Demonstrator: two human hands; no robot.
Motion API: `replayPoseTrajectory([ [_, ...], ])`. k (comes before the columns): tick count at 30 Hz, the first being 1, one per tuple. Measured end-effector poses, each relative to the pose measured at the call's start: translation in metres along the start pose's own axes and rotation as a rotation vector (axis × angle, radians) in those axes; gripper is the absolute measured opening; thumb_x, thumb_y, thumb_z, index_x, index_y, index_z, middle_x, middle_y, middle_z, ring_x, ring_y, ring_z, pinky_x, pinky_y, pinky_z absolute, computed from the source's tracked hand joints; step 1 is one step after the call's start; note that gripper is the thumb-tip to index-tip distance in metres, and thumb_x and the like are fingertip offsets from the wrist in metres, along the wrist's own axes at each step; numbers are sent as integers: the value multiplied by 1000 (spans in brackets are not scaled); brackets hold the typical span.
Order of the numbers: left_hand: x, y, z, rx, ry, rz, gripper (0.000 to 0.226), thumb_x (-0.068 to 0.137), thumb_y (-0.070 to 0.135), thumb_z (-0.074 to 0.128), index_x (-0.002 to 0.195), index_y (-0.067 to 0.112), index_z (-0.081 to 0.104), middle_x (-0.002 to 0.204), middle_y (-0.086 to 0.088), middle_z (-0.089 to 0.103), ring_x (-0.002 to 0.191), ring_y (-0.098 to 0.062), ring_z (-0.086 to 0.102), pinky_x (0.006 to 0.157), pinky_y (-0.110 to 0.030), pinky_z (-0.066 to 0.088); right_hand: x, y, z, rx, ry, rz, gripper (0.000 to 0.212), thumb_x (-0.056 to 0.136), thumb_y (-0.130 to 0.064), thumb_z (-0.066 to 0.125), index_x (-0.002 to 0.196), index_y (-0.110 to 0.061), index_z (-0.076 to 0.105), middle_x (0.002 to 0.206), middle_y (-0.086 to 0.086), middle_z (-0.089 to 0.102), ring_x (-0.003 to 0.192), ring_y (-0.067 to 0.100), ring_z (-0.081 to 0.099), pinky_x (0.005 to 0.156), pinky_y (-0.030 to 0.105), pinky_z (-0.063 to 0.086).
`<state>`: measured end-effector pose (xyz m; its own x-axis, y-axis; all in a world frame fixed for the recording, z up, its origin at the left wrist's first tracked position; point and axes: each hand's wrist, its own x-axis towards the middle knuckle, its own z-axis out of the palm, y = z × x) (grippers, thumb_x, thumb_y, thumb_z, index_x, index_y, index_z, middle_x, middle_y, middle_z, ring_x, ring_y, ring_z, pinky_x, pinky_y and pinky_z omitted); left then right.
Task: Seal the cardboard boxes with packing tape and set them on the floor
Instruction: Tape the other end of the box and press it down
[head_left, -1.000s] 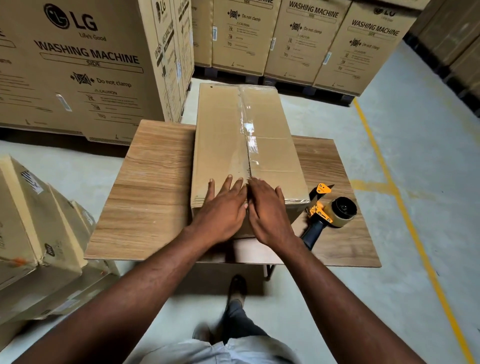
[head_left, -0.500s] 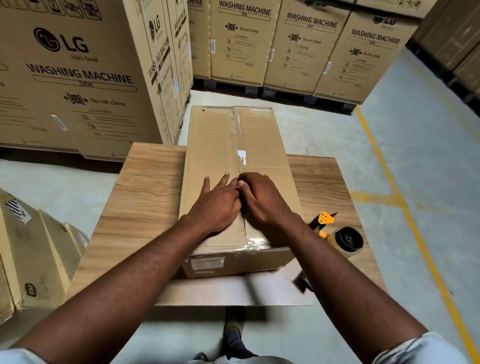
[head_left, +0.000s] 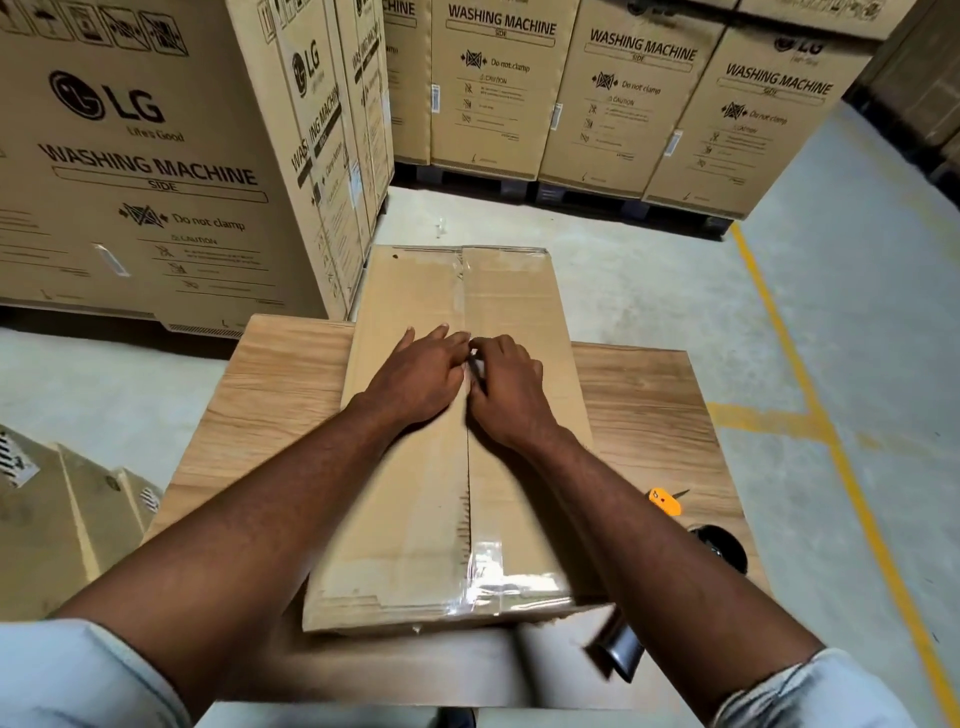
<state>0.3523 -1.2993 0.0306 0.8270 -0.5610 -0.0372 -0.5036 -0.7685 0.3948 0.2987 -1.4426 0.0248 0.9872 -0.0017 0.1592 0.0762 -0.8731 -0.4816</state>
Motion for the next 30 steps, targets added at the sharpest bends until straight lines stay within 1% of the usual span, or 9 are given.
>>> replayPoseTrajectory([
  [2,6,1,4,-15,45,-7,47,98,16,40,144,19,48,159,4,36,151,-20,21,122,-51,8,17,5,0,-29,-7,0,34,94,-21,48,126,-15,54,118,8,55,107,28,49,90,44,36],
  [7,3,0,18,39,117,-18,57,100,20,36,156,15,27,162,-2,28,152,-18,18,124,-40,7,60,16,0,-66,-33,-39,27,90,-26,44,106,-10,58,109,10,55,100,30,51,90,43,40],
  [10,6,-4,21,66,125,-31,56,102,25,32,157,15,23,164,1,23,152,-14,14,124,-35,5,86,24,4,-86,-71,-44,37,84,-34,35,98,-6,55,110,15,54,100,35,51,89,48,44],
  [13,6,-6,25,103,111,-32,56,103,28,27,158,16,21,165,2,19,153,-12,9,124,-35,4,111,29,5,-142,-165,-24,50,96,-40,34,127,-4,49,147,20,40,136,33,37,111,53,30],
  [16,6,-6,23,113,105,-33,55,104,31,26,158,17,22,165,3,18,153,-11,9,124,-36,6,135,34,6,-197,-233,-23,63,103,-47,35,150,-5,29,164,14,17,151,28,13,119,55,13],
  [19,5,-4,22,113,111,-34,55,105,36,25,157,17,24,165,3,20,153,-11,9,124,-36,7,155,36,8,-251,-316,-1,76,102,-56,26,158,-7,10,167,11,-2,154,27,-4,121,56,3],
  [22,5,-3,22,104,115,-38,63,101,45,15,157,18,25,164,5,21,152,-9,10,124,-34,7,167,37,10,-273,-325,16,80,101,-60,22,158,-7,3,166,11,-9,153,27,-10,121,54,-2],
  [26,4,-1,20,98,124,-36,72,95,50,6,156,18,27,164,4,22,152,-9,11,124,-33,6,174,32,17,-286,-306,28,80,102,-59,20,158,-4,1,166,14,-9,153,30,-10,122,55,-2],
  [30,3,-1,22,121,124,-45,68,98,48,8,157,19,26,165,4,21,152,-9,10,124,-33,6,177,26,25,-309,-266,46,76,103,-53,20,157,-1,5,166,17,-5,153,34,-8,123,54,1],
])
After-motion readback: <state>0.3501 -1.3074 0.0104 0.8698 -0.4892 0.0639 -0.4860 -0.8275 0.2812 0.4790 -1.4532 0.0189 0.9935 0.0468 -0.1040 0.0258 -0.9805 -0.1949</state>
